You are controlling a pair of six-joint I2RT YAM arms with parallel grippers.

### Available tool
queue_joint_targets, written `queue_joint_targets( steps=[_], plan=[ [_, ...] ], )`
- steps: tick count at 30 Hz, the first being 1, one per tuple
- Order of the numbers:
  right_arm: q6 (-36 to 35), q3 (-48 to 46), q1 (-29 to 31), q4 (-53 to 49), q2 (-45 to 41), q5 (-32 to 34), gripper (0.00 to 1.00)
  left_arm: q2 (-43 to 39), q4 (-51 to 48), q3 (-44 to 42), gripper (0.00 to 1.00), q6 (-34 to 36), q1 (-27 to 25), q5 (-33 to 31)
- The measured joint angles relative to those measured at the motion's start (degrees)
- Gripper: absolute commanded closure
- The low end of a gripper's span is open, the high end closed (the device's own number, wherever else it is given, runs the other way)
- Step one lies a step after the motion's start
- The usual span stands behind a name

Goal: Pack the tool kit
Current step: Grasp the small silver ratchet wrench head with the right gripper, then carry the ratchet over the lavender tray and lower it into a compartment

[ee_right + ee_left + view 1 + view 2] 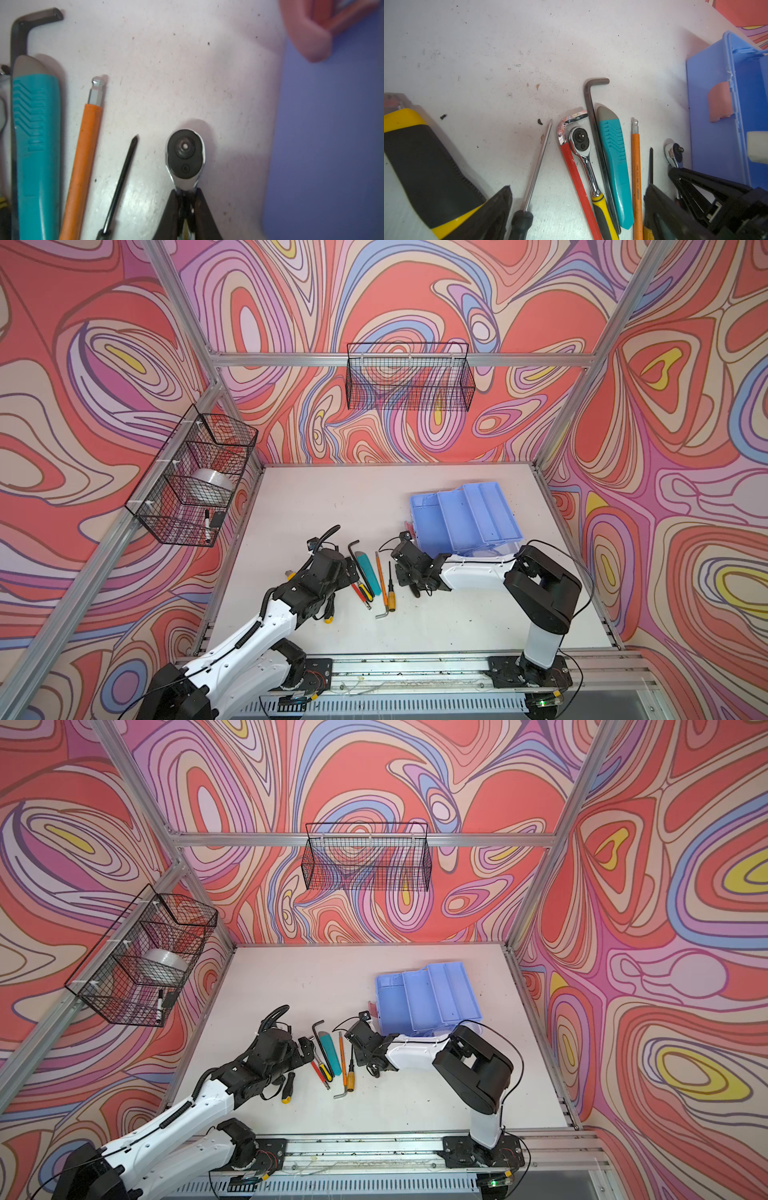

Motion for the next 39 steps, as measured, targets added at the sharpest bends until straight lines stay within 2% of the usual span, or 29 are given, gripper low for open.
queue_joint_targets(
  steps=[12,17,28,39],
  plan=[
    [-3.1,0.9,-0.7,-3.0,-9.2,-0.4,1.00,0.8,0.0,0.0,0.00,0.0,0.0,1.0],
    [-6.2,2.1,-2.8,-4.8,-13.3,-0.7,1.00,1.6,0.0,0.0,0.00,0.0,0.0,1.8],
    [-14.9,3.6,-14.4,-8.4,-24.1,-0.8,1.00,2.4,0.1,0.0,0.00,0.0,0.0,3.1],
    [-20.8,3.7,-28.0,-9.2,-26.8,-4.7,1.00,2.8,0.5,0.0,0.00,0.0,0.0,4.2]
  ],
)
